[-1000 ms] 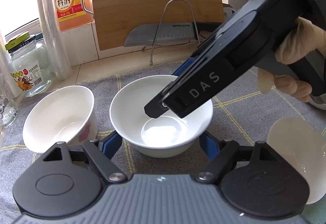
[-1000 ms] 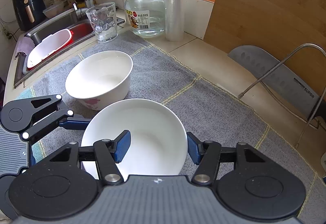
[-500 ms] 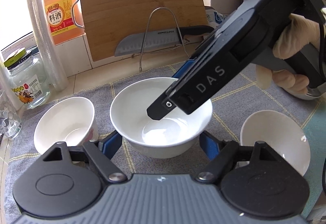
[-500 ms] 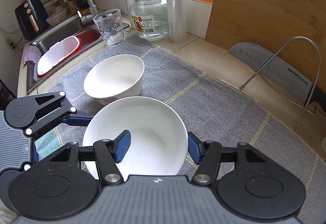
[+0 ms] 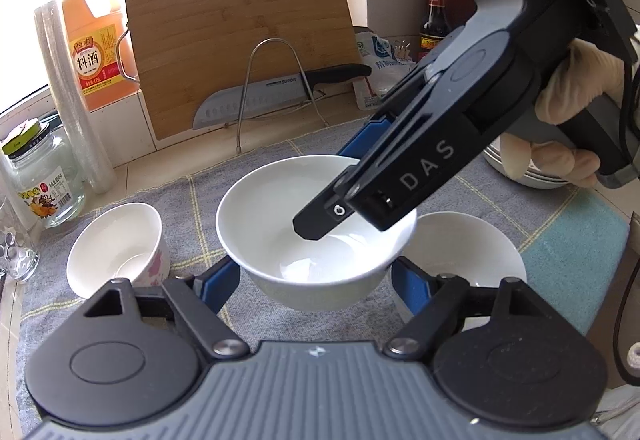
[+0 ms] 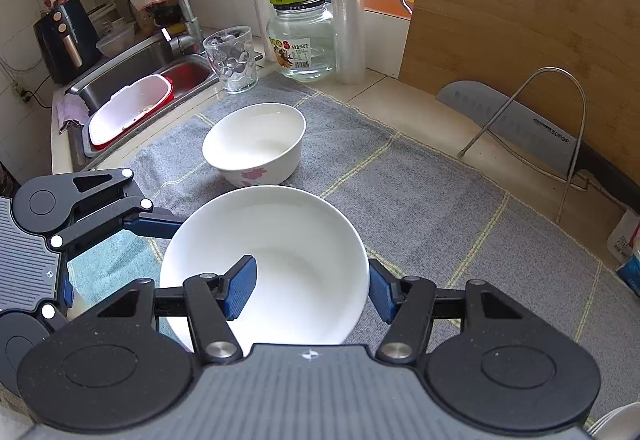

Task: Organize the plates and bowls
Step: 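Carry the bowl with the right tool and lower it into another bowl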

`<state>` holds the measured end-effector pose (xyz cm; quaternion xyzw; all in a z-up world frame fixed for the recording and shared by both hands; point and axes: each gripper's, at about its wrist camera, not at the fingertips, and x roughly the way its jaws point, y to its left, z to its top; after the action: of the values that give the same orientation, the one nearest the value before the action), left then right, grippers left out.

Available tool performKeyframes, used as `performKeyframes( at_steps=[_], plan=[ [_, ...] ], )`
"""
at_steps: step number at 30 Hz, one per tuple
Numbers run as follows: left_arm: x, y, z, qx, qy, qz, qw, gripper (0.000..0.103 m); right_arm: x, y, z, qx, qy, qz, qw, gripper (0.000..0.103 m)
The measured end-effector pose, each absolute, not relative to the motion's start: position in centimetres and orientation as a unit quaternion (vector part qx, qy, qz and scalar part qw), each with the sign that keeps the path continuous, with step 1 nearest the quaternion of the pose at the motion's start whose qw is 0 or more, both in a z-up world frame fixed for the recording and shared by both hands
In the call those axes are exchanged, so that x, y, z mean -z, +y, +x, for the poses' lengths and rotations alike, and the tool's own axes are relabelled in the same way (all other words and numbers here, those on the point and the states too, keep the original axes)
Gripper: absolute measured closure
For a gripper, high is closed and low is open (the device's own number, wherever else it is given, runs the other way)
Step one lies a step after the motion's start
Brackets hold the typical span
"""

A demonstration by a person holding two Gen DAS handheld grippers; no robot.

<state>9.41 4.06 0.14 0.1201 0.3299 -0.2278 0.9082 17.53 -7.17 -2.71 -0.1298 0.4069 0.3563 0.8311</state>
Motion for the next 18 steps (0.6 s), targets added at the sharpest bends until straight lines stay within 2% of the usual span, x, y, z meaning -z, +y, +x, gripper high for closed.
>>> performKeyframes(
  at_steps=[18],
  plan=[
    [-1.4,0.1,5.8,0.289,0.323,0.133,0.891,0.021,1.9,-12.5,11.8,-0.312,0.405,-0.115,0.852,0.037]
  ],
)
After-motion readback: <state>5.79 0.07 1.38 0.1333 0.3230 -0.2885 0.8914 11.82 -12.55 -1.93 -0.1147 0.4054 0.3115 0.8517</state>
